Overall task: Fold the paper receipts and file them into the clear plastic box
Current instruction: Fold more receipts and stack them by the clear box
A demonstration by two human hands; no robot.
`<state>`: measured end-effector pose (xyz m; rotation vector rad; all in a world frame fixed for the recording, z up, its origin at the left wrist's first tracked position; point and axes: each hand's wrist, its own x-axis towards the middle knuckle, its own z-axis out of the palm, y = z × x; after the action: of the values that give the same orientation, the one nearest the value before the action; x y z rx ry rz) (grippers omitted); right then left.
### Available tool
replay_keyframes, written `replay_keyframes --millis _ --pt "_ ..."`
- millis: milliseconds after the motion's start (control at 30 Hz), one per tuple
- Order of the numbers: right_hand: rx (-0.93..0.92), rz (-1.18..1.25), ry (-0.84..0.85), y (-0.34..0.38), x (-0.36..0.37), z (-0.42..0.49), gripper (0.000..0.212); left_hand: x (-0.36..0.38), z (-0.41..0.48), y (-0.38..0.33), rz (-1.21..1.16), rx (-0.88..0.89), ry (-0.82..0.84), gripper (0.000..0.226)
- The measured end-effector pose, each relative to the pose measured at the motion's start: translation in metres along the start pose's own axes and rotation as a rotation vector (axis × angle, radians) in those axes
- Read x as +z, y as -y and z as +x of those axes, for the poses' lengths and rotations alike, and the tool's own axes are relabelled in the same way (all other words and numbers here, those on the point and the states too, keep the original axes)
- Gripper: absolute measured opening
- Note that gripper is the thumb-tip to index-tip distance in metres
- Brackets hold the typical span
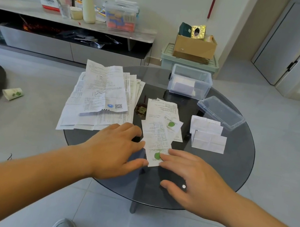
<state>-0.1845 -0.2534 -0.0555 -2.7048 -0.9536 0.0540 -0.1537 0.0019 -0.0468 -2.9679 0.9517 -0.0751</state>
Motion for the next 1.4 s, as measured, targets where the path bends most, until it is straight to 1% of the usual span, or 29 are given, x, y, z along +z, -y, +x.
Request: replay_keyframes --millis 100,167,233,300,367,433,500,633,700,767,833,967,1033,1100,1167,1233,1333,1400 --pt "-0.036 0.009 0.016 0.001 -0.001 -0.013 0.052 -0.003 -0.001 -0.005 0.006 -0.025 0.031 0.090" --pt "-0.057 0.038 0.027 0.004 -0.002 -0.021 0.054 -0.004 -0.003 -0.008 -0.022 -0.043 0.025 0.091" --pt "-0.056 0.056 0.053 0.008 0.000 -0.023 0.060 -0.007 -0.004 -0.010 -0.092 -0.064 -0.011 0.084" --pt "-0.047 0.056 0.054 0.009 0.006 -0.021 0.069 -0.009 -0.006 -0.013 -0.178 -0.023 -0.037 0.077" --pt "-0.058 0.032 0.030 0.009 0.011 -0.019 0.073 -0.011 -0.008 -0.018 -0.291 0.058 0.032 0.073" --pt "-0.073 0.029 0.001 0.011 0.014 -0.018 0.070 -0.011 -0.010 -0.023 -0.352 0.136 0.118 0.066" --pt "-0.083 0.032 -0.030 0.013 0.016 -0.017 0.063 -0.008 -0.011 -0.025 -0.325 0.181 0.152 0.068" --pt "-0.098 0.065 -0.077 0.017 0.020 -0.019 0.048 -0.003 -0.011 -0.023 -0.309 0.241 0.139 0.080" --pt "-0.102 0.078 -0.103 0.019 0.022 -0.021 0.042 -0.001 -0.012 -0.023 -0.307 0.250 0.136 0.081" --pt "-0.105 0.111 -0.130 0.019 0.023 -0.021 0.038 0.002 -0.013 -0.024 -0.321 0.256 0.113 0.075" --pt "-0.087 0.176 -0.154 0.018 0.021 -0.020 0.037 0.005 -0.014 -0.024 -0.363 0.258 0.089 0.064" --pt "-0.025 0.227 -0.157 0.013 0.013 -0.018 0.044 0.008 -0.015 -0.022 -0.447 0.233 0.040 0.041" --pt "-0.031 0.245 -0.135 0.012 0.008 -0.018 0.052 0.007 -0.014 -0.022 -0.483 0.225 0.002 0.034" --pt "0.002 0.274 -0.097 0.010 0.005 -0.019 0.060 0.008 -0.013 -0.021 -0.551 0.197 -0.028 0.032" --pt "0.067 0.298 -0.096 0.010 0.005 -0.018 0.058 0.008 -0.012 -0.020 -0.675 0.112 -0.039 0.030" --pt "0.138 0.342 -0.129 0.010 0.005 -0.014 0.053 0.007 -0.009 -0.020 -0.774 0.032 -0.055 0.025" --pt "0.257 0.415 -0.143 0.010 0.005 -0.003 0.059 0.006 0.000 -0.023 -0.730 -0.075 -0.094 0.020" --pt "0.322 0.399 -0.156 0.010 0.005 0.005 0.067 0.008 0.006 -0.025 -0.666 -0.141 -0.102 0.019"
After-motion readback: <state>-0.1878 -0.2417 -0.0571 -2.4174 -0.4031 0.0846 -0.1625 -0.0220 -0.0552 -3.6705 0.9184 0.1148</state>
